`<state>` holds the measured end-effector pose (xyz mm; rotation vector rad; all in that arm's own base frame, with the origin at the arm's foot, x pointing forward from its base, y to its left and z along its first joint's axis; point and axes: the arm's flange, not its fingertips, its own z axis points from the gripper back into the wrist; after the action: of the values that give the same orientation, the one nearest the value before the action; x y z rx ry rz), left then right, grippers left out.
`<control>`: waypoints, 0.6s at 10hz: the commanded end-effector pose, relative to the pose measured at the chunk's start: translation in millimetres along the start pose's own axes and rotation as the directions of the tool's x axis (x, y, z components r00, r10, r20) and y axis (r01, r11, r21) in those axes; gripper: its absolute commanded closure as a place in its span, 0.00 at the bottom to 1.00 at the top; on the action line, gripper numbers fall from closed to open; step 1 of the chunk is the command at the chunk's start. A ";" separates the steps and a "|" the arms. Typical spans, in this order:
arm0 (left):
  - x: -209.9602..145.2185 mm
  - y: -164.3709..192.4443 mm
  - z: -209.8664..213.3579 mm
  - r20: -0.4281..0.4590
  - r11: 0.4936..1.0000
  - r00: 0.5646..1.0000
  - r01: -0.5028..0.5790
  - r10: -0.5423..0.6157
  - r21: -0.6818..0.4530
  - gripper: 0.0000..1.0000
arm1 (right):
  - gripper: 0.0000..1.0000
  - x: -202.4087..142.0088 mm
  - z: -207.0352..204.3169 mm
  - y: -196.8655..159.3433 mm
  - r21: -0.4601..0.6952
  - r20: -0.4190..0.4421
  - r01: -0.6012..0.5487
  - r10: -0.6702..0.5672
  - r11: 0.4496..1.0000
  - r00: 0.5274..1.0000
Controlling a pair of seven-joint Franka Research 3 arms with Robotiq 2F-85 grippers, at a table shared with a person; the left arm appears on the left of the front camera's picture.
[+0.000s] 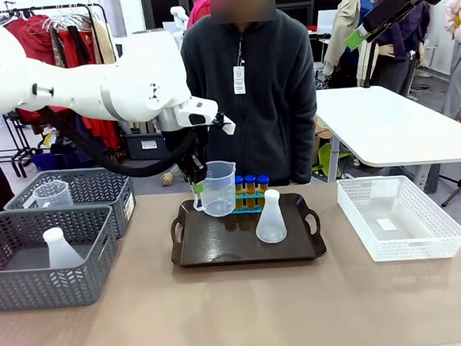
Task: Prepare the laboratory tools.
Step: Pick up one Large Measuring Cup and place it on the Handle tray.
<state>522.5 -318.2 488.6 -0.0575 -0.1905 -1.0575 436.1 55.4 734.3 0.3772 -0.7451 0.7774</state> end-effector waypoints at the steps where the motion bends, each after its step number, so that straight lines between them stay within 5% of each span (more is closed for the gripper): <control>1: -4.0 -0.7 -16.8 0.006 0.999 0.999 0.048 -0.048 0.021 1.00 | 0.00 0.1 1.6 0.4 0.001 0.002 -0.004 0.004 1.000 1.000; 4: -3.7 2.1 -25.5 0.028 0.994 0.994 0.101 -0.103 0.043 1.00 | 0.00 0.1 1.6 0.4 0.001 0.002 -0.004 0.004 1.000 1.000; 6: 1.5 2.6 -26.4 -0.002 0.999 0.999 0.036 -0.036 0.008 1.00 | 0.00 0.1 1.6 0.4 0.001 0.002 -0.004 0.004 1.000 1.000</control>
<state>530.6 -323.1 460.4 -0.0434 -0.2038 -1.1077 436.1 55.4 734.3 0.3772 -0.7451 0.7774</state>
